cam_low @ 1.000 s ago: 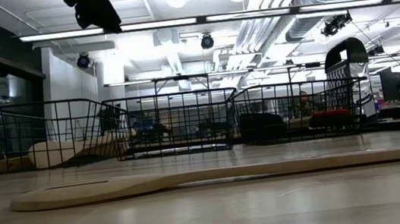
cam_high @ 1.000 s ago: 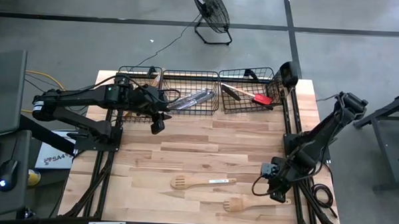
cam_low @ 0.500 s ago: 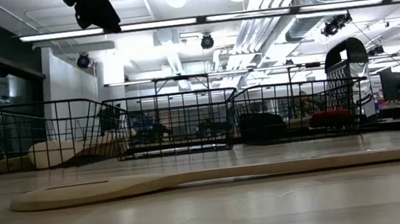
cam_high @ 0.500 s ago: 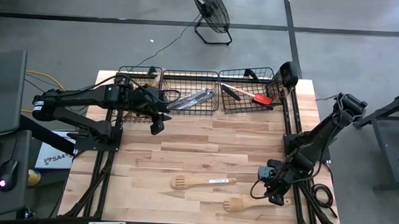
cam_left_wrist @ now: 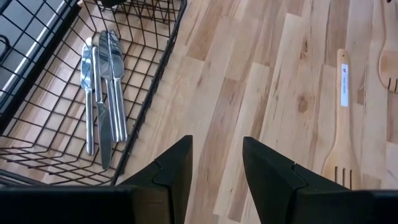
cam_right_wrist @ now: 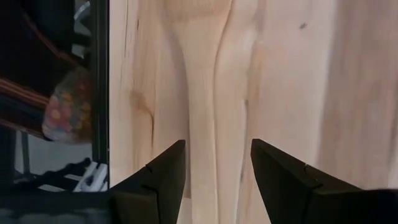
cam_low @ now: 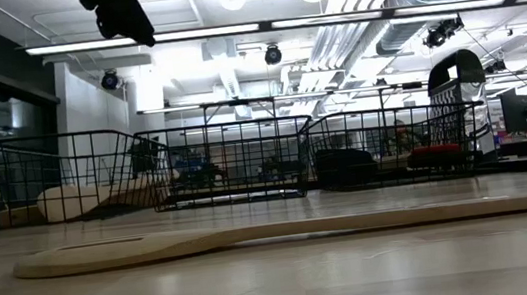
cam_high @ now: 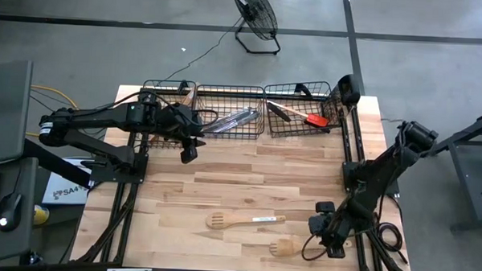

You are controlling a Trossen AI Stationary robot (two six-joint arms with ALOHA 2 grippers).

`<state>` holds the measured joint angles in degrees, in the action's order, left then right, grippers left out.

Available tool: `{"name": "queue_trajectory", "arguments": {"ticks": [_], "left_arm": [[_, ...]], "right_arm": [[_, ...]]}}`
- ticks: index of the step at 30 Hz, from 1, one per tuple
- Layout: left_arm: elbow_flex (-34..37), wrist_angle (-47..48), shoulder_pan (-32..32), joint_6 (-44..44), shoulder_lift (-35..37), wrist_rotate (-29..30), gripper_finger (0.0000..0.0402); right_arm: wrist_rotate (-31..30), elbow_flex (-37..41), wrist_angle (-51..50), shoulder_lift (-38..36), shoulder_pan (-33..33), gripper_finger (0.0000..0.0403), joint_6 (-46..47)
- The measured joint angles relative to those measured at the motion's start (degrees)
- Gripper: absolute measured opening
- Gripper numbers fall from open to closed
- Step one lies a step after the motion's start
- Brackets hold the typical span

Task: Pick & Place Kitchen Items
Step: Put the wooden serving fork into the left wire basket

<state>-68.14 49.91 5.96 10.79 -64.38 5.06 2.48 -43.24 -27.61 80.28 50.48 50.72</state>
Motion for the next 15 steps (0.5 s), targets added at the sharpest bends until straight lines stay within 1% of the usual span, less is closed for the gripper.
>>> {"name": "queue_trajectory", "arguments": {"ticks": [8,15], "left_arm": [[0.00,-0.11,0.00,0.00,0.00,0.02,0.0138],[0.00,-0.09,0.00,0.02,0.00,0.02,0.0138]], "right_arm": [[-1.01,0.00,4.96,6.40,3.47,0.0173,0.20],[-3.43,0.00,6.06,7.90,5.02,0.0173,0.47]]}}
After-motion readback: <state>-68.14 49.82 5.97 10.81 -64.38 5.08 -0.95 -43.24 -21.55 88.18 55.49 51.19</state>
